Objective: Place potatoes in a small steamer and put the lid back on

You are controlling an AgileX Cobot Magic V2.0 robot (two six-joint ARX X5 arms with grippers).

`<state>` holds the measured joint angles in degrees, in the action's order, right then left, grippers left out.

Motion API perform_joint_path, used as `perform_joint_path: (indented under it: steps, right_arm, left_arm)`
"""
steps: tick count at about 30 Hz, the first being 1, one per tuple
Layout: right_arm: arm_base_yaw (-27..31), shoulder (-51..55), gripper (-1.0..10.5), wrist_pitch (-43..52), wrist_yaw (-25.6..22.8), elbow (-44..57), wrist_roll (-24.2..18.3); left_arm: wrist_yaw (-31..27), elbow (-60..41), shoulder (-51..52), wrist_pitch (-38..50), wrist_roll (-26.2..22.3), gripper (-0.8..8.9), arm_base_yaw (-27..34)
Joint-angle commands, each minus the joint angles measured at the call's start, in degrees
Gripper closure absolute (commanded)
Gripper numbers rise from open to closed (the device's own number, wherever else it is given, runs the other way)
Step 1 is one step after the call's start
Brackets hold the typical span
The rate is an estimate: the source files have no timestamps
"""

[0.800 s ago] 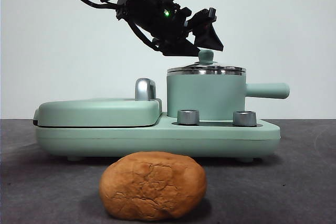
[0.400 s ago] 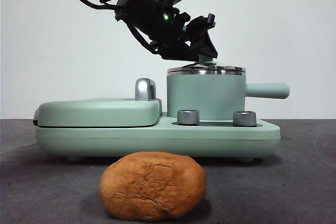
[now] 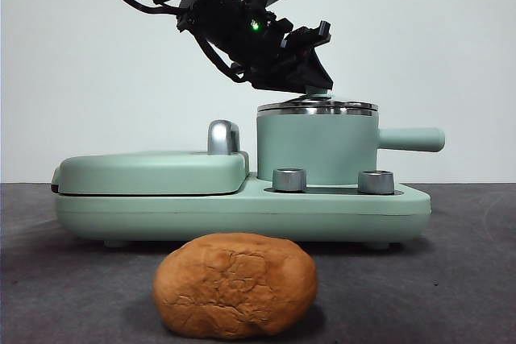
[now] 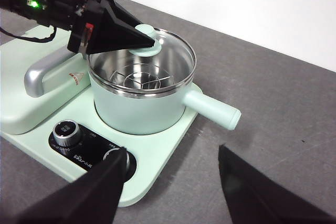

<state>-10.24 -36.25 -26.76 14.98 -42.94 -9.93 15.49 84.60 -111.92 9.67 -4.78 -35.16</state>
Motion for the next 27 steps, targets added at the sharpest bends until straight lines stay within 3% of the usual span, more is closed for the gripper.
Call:
perform_joint_path:
  steps: [1,9,15,24,27]
  right_arm:
    - [-0.2,-0.3,6.7,0.5,0.0,-0.9,1.0]
    - [-0.2,-0.3,6.7,0.5,0.0,-0.9,1.0]
    - [-0.2,-0.3,6.7,0.5,0.0,-0.9,1.0]
    - [-0.2,-0.2,6.7,0.5,0.0,-0.9,1.0]
    - [-0.2,-0.2,6.7,0.5,0.0,-0.9,1.0]
  left_arm:
    - [0.0,1.6,-0.8,0.8,-2.1,8.08,-0.5]
    - [0.0,2.1,3.6,0.7,-4.1,8.08,-0.5]
    - [-0.1,2.1,8.9,-0.9,-3.1,8.08,-0.4]
    - [-3.9,2.1,20.1,-13.4,-2.1,8.06,0.1]
    - [-4.0,2.1,23.8,-20.4,-3.8,8.05,0.5]
